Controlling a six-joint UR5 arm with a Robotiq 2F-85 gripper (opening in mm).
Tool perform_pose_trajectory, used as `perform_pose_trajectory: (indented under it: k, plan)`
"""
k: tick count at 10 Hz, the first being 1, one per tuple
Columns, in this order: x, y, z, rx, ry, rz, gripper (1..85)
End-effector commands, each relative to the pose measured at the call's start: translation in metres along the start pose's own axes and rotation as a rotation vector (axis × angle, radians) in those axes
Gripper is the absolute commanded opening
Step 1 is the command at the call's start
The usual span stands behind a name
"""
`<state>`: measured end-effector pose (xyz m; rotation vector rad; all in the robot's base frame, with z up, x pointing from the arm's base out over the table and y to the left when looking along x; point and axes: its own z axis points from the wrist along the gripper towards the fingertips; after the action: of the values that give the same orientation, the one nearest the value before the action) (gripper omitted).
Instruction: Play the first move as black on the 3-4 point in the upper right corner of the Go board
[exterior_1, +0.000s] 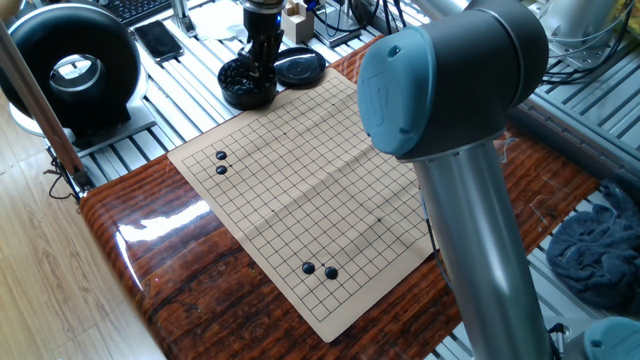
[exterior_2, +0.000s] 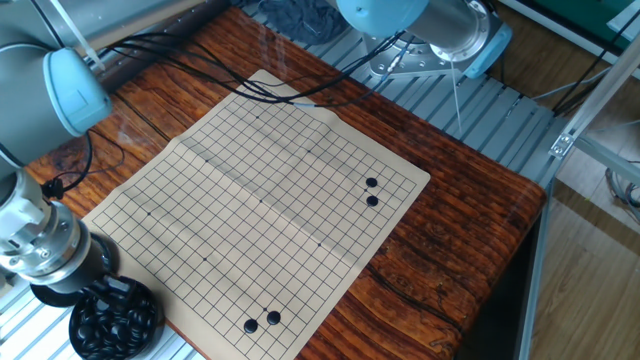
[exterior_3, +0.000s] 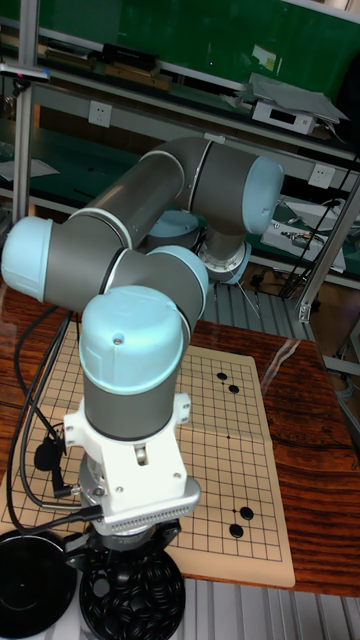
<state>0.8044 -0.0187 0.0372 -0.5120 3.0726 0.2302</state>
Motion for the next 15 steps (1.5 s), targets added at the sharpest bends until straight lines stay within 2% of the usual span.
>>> perform_pose_trajectory:
  k: [1, 10, 13, 15]
  plan:
    - [-0.0041, -0.0003, -0.0005, -0.002, -0.011, 0.013, 29.7]
    - [-0.0108, -0.0026, 0.0071, 0.0, -0.018, 0.001, 29.3]
    - [-0.0104, 0.0048, 0.0003, -0.033, -0.029, 0.01, 29.3]
    - [-0.0096, -0.0028, -0.0021, -0.01, -0.031, 0.002, 30.0]
